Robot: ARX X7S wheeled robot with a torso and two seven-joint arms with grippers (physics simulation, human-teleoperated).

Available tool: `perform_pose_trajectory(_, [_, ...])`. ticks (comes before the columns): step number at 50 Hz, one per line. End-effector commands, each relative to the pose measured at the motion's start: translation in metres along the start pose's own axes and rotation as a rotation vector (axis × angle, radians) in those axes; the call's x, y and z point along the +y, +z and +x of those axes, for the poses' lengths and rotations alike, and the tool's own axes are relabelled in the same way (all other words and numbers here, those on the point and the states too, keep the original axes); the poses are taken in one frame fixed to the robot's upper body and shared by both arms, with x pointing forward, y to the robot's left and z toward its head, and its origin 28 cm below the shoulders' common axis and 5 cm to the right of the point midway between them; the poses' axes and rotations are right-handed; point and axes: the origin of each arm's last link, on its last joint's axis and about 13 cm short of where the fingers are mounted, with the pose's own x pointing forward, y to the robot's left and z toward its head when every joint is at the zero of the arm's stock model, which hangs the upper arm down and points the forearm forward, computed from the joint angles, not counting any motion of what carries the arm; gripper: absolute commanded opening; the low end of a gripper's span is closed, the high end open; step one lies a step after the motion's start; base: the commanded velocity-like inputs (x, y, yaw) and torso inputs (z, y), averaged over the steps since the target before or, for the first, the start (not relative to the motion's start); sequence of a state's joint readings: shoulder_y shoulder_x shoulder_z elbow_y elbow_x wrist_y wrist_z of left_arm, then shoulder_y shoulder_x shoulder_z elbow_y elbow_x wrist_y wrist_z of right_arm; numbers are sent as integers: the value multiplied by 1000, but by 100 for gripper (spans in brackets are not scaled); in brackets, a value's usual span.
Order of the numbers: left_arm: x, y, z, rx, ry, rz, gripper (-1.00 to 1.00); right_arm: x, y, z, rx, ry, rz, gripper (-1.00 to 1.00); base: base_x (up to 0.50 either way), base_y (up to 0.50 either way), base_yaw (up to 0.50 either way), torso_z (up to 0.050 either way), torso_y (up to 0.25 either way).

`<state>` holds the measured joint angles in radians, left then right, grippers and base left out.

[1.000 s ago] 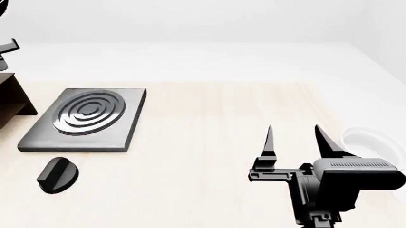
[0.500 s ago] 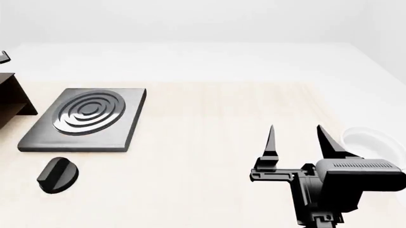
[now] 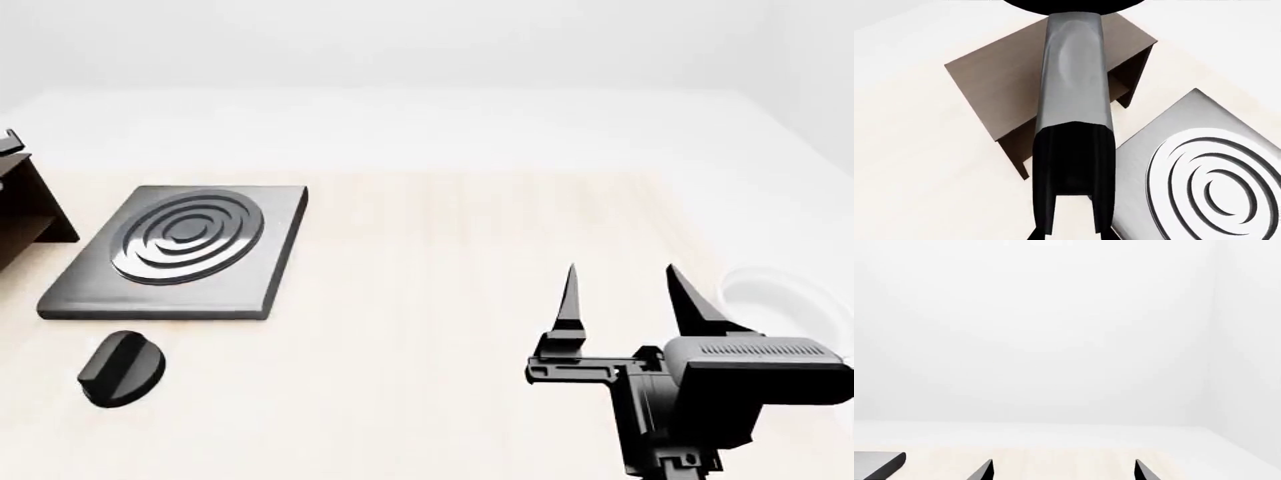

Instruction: Put the frying pan on top of the cabinet.

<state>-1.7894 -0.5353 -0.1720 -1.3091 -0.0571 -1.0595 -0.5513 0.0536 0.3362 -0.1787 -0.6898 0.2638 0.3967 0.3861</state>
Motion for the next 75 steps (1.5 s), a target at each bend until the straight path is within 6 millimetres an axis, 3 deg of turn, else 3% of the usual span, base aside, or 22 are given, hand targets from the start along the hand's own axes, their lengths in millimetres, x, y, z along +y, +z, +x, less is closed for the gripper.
perform_pose_trajectory(1, [3, 7, -3, -59, 27, 19, -100, 0, -1, 0, 1, -1, 1, 100, 0, 0, 0, -1, -211])
perform_pose_trajectory(25, [6, 9, -2, -62, 32, -13, -100, 1, 1, 0, -1, 1, -3, 100, 0, 0, 0, -1, -127])
perform_pose_trajectory(62, [12, 11, 3, -75, 100, -60, -100, 1, 0, 0, 0, 1, -2, 100, 0, 0, 0, 0, 0])
perform_pose_trajectory(75, [13, 9, 6, -71, 97, -58, -100, 1, 1, 1, -1, 4, -5, 100, 0, 1, 0, -2, -135])
